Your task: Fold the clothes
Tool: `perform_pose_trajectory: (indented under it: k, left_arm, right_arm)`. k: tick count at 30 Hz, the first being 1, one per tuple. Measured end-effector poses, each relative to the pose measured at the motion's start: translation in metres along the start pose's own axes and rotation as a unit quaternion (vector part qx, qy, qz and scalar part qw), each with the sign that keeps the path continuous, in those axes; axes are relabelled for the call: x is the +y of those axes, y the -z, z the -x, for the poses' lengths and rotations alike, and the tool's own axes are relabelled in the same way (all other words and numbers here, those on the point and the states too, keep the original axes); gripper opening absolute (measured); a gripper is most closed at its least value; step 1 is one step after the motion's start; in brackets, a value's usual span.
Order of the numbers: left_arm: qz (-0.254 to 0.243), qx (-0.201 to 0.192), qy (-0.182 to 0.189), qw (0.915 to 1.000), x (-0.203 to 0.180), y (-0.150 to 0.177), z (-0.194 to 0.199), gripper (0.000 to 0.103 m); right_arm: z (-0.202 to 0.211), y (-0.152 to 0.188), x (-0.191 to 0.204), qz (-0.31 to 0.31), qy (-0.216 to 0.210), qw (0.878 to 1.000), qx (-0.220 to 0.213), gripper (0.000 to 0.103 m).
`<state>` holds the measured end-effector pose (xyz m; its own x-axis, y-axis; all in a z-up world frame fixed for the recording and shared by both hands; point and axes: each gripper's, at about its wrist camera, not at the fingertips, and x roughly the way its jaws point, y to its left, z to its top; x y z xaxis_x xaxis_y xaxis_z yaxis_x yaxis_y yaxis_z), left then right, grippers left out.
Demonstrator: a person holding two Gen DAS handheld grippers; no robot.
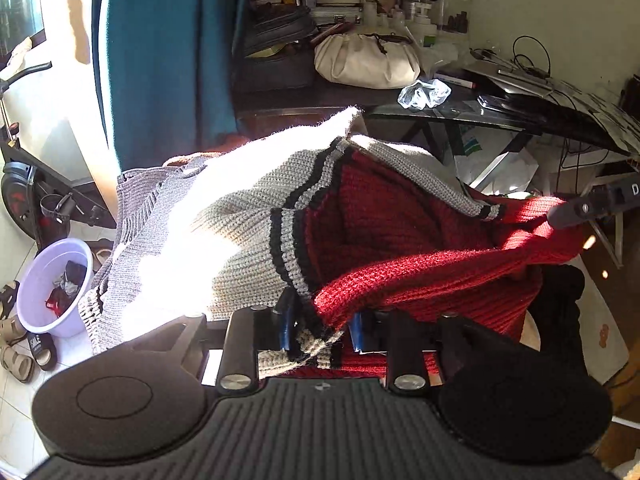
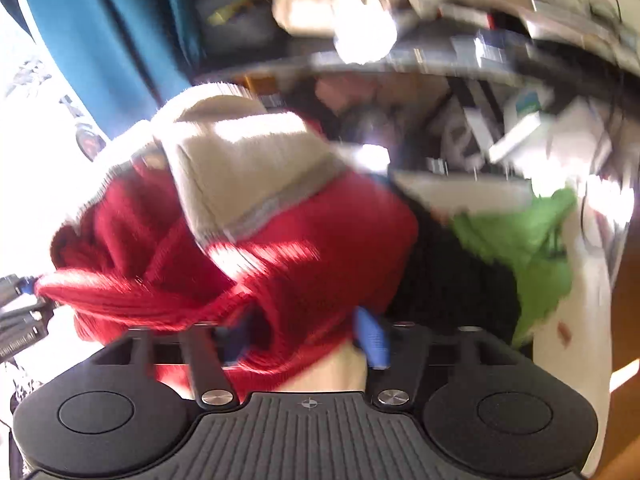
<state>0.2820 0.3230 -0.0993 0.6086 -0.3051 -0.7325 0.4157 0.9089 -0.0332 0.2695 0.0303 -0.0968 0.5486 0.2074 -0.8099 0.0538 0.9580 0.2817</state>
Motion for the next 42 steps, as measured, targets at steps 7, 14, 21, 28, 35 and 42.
perform_pose_trajectory:
  k: [7, 14, 21, 28, 35, 42]
  left_arm:
    - [0.039, -0.005, 0.01, 0.9992, 0.001, 0.003, 0.008, 0.019]
    - [0.053, 0.002, 0.023, 0.9983, 0.007, 0.003, 0.016, 0.017]
    - [0.044, 0.018, 0.016, 0.9987, 0.005, 0.009, 0.015, 0.035]
    - [0.065, 0.041, -0.001, 0.9971, 0.016, 0.003, -0.003, 0.088]
    - [0.072, 0.041, -0.001, 0.9966, 0.009, -0.001, -0.013, 0.077]
    - [0.09, 0.059, 0.008, 0.9942, 0.009, -0.001, -0.011, 0.055]
  right_arm:
    - [-0.027, -0.058, 0.024, 0.019, -0.03, 0.999, -0.037, 0.091]
    - [-0.118, -0.067, 0.043, 0.009, -0.016, 0.998, 0.059, 0.064]
    - [-0.075, -0.031, 0.023, 0.052, -0.038, 0.997, 0.034, 0.013]
    - [-0.045, 0.034, -0.029, 0.001, -0.033, 0.992, 0.119, 0.012]
    - [-0.048, 0.055, -0.042, -0.025, -0.06, 0.987, 0.144, 0.018]
    - [-0.024, 0.025, -0.051, -0.057, -0.087, 0.987, 0.121, 0.057]
